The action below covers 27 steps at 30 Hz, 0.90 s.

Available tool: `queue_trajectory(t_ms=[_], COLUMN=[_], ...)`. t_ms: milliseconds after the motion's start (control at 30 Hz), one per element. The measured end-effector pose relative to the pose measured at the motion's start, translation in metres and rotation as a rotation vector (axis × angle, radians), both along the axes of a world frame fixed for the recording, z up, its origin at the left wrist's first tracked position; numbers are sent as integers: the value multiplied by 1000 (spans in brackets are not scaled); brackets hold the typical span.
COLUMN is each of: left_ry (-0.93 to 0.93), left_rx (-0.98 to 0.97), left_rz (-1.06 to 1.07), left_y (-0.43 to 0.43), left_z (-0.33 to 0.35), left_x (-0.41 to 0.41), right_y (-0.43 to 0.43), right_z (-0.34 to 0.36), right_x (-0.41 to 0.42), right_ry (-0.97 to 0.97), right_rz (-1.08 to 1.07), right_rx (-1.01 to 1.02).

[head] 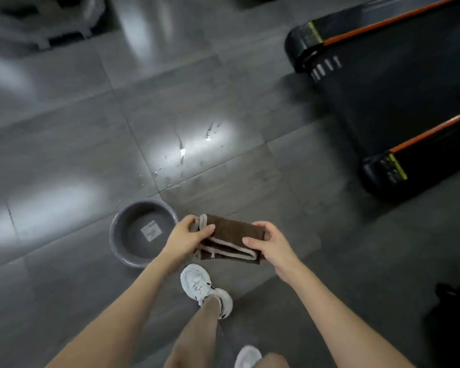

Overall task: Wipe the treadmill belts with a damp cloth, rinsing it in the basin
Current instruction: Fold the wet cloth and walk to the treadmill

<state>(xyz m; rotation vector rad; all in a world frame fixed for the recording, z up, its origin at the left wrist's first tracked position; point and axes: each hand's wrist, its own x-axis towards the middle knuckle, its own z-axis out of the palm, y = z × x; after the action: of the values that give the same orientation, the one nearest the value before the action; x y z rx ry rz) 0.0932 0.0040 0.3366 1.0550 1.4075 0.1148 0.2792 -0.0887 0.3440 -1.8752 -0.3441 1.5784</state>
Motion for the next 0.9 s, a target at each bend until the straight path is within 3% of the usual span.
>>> queue_trajectory(t_ms=[200,433,633,900], left_ry=[-84,-299,-451,-538], left_rx=[187,260,345,340], left_rz=[-248,-593,-937,-1337], left_y=[-118,-334,-518,-723], left_z=[122,218,272,295], left_x=[96,189,262,393], right_y=[-165,-424,-619,-831], right_z=[144,242,295,321], right_x=[39,65,90,150], right_ry=[-200,-374,-522,-546], right_rz=[-349,-721,-945,-1233], right_rx=[173,223,178,87])
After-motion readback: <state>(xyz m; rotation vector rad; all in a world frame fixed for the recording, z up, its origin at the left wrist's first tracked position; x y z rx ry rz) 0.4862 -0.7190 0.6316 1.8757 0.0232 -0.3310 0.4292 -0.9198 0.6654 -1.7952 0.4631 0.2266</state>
